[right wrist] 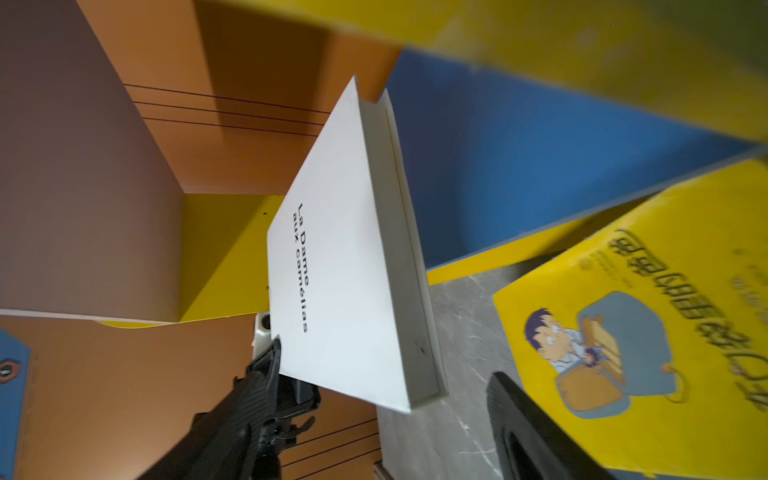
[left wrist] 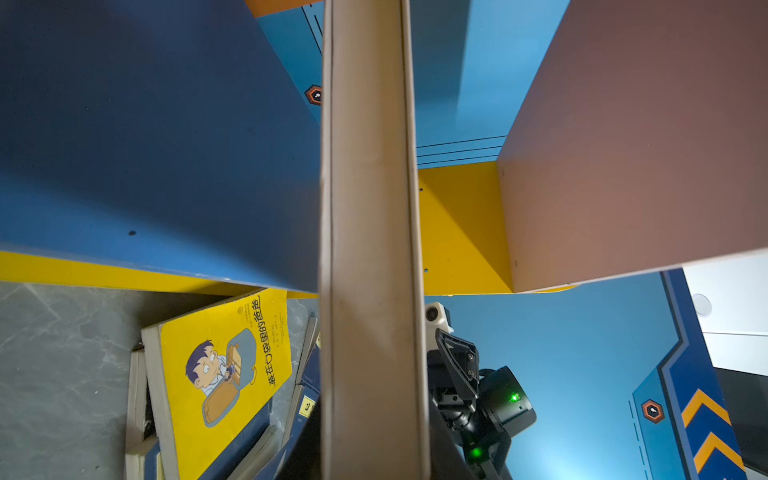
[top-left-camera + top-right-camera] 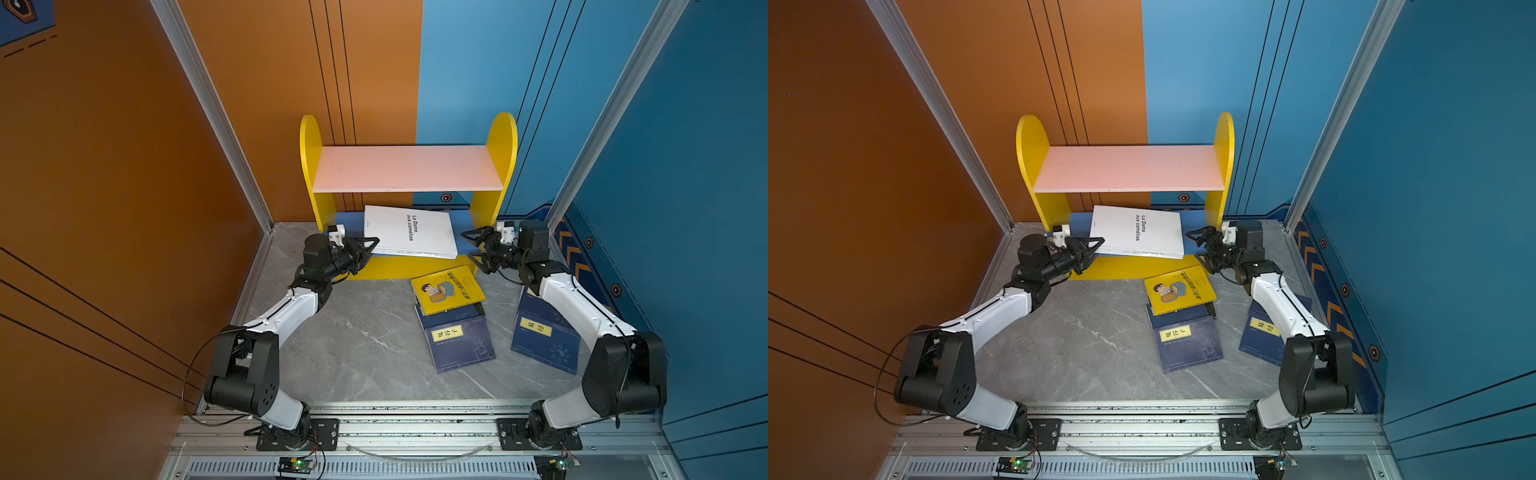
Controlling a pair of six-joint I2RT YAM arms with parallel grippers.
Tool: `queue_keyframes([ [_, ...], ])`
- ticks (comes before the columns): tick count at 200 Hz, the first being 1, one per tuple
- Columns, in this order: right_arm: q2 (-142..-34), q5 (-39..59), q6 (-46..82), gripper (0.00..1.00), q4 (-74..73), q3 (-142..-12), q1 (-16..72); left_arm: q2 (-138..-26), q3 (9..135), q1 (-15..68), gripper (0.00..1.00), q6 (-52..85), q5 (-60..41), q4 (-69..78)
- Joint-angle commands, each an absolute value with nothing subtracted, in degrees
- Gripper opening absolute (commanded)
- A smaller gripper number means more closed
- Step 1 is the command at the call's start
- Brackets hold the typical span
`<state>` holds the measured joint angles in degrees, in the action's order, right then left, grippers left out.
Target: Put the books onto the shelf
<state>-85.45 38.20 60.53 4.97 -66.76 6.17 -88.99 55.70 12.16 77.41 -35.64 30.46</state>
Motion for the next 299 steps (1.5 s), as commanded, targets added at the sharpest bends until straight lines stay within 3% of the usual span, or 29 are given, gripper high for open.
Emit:
queue_keyframes([
  [1, -82.76, 30.63, 47.62, 0.93, 19.09, -69.56, 5.33, -91.56, 60.8, 14.76, 0.25, 74.82, -34.03, 33.7],
  [26, -82.31, 26.89, 43.19, 1.0, 20.75, -70.87, 3.93, -95.32, 63.58, 17.52, 0.25, 75.06, -31.26, 33.75],
  [80, -80.78, 9.56, 33.51, 1.0, 17.82, -70.13, 3.3, -102.98, 66.95, 22.67, 0.26, 72.69, -24.52, 33.99],
  [123, -83.99, 9.97, 33.31, 1.0, 14.95, -70.22, 3.21, -107.53, 68.35, 24.23, 0.27, 75.08, -21.02, 40.66],
  [299, -97.07, 5.08, 35.6, 1.0, 12.3, -76.9, 7.38, -110.84, 69.08, 24.81, 0.29, 75.93, -17.15, 40.6],
])
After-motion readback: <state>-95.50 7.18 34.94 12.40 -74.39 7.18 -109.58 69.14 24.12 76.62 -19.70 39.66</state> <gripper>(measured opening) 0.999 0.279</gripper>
